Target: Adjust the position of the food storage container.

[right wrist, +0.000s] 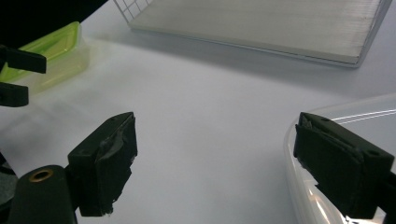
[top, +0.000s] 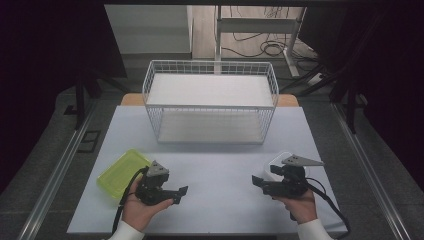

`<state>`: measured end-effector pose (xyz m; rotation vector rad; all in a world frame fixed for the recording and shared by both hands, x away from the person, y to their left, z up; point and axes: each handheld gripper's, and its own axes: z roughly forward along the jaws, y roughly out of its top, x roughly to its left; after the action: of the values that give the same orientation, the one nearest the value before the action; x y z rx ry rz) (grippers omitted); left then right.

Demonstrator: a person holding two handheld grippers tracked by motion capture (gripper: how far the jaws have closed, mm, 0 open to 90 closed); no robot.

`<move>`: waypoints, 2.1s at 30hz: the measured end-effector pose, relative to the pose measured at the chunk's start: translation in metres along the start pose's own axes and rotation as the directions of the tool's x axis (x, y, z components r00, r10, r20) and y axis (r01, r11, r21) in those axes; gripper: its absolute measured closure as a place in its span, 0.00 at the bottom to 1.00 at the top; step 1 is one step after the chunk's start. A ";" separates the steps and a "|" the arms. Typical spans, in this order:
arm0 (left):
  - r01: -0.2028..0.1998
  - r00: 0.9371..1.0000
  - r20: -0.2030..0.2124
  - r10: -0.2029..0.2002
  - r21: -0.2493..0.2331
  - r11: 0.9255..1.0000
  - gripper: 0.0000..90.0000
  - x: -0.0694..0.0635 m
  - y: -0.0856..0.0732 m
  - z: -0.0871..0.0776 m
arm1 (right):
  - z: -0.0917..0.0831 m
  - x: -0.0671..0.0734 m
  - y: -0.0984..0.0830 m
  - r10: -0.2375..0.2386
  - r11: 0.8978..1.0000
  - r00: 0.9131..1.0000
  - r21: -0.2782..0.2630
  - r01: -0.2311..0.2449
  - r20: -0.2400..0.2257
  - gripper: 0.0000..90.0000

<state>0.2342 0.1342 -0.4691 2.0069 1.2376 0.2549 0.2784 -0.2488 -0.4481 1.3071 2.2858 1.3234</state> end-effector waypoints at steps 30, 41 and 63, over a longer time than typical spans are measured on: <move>-0.001 1.000 0.020 0.001 0.011 1.000 0.26 0.008 -0.003 -0.012 | 0.006 -0.003 0.000 -0.018 1.000 0.999 0.026 0.017 0.042 0.16; -0.018 1.000 -0.009 0.018 0.016 1.000 0.49 0.023 -0.002 -0.025 | 0.005 -0.004 0.002 -0.015 1.000 0.999 0.028 0.014 0.032 0.17; 0.002 0.998 -0.069 0.010 0.178 0.984 0.98 0.051 -0.016 -0.036 | 0.011 -0.006 0.003 -0.019 0.998 0.999 0.054 0.016 0.046 0.18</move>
<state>0.2306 0.1985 -0.4653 2.1692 1.3412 0.2248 0.2895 -0.2464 -0.4538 1.3170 2.3113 1.2216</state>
